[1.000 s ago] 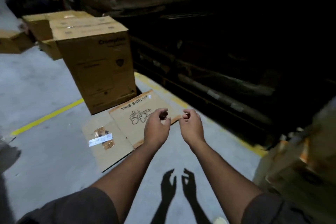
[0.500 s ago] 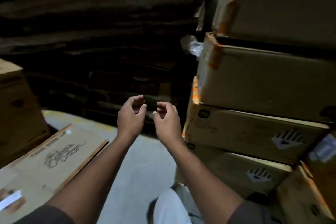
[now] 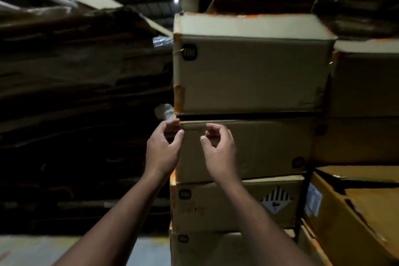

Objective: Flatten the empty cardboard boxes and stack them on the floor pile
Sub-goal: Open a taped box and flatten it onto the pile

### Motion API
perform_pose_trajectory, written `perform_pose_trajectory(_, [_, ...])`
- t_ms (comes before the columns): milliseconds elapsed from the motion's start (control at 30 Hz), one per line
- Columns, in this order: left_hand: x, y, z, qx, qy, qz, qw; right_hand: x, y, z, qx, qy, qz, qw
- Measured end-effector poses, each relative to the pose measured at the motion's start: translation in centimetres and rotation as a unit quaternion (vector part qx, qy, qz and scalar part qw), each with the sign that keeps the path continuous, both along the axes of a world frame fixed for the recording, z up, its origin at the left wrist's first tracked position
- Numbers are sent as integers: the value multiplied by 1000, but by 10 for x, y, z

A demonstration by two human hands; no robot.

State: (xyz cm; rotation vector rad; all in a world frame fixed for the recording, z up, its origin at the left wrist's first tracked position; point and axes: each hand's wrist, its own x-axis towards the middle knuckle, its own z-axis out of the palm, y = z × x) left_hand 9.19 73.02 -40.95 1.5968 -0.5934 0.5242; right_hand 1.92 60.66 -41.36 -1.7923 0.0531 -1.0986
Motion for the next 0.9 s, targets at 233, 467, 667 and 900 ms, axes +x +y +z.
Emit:
perform_pose_trajectory(233, [10, -59, 69, 29, -115, 25, 993, -8, -99, 76, 11, -70, -108, 992])
perform_pose_trajectory(467, [33, -79, 114, -14, -129, 132, 983, -9, -198, 141, 62, -95, -210, 971])
perform_pose_trajectory(667, [53, -89, 129, -29, -111, 195, 974, 4, -272, 176, 97, -54, -259, 959])
perform_pose_trajectory(900, [70, -107, 128, -27, -116, 208, 971, 25, -312, 170, 95, -14, -274, 957])
